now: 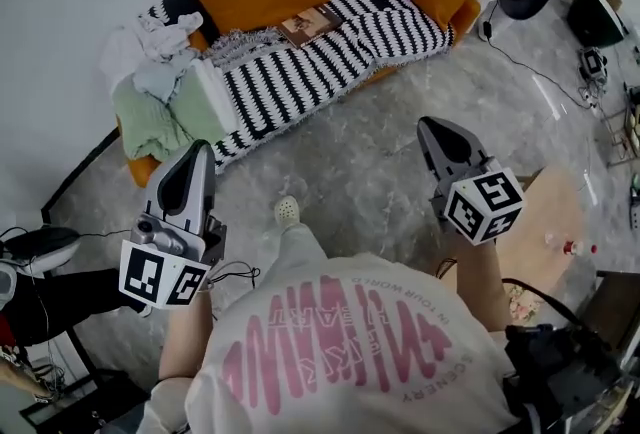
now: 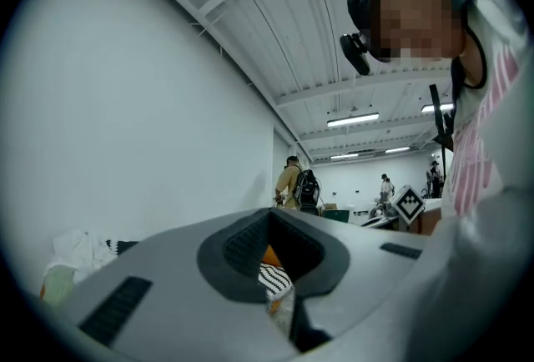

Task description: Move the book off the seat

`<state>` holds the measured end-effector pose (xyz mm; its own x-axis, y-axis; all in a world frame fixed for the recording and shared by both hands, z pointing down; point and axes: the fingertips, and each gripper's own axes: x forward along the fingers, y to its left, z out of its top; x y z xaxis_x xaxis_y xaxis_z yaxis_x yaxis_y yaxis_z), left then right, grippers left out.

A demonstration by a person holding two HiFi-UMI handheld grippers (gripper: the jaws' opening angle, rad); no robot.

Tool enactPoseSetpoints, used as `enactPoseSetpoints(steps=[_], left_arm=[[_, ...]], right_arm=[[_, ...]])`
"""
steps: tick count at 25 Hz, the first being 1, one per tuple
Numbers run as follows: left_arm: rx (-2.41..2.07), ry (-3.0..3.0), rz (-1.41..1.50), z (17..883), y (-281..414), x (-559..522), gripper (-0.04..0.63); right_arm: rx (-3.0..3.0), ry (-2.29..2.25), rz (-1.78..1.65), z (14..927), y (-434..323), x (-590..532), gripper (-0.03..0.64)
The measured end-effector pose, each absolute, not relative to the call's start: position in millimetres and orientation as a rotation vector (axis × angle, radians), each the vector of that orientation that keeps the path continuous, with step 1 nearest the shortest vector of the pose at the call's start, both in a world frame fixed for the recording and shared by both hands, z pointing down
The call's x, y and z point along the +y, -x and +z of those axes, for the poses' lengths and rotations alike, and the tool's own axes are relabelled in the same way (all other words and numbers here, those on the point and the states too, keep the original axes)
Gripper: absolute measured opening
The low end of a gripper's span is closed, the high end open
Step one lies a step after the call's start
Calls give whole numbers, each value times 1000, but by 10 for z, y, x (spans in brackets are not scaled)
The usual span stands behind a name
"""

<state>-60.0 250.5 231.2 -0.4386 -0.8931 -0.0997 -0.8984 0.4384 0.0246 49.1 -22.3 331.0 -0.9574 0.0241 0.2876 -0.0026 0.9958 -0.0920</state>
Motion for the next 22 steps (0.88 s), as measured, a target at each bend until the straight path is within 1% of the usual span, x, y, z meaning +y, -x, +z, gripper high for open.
enactPoseSetpoints(steps=[5, 11, 22], left_arm=[[2565, 1655, 82, 2231, 978, 2458, 8], [2590, 1669, 78, 2208, 1479, 2510, 8], [2579, 1741, 127, 2306, 2140, 2575, 8]], right_arm=[[-2840, -18, 186, 3272, -77, -217, 6], [-2823, -5, 171, 3202, 434, -113, 6], [-2794, -27, 152, 3242, 1055, 37, 6]])
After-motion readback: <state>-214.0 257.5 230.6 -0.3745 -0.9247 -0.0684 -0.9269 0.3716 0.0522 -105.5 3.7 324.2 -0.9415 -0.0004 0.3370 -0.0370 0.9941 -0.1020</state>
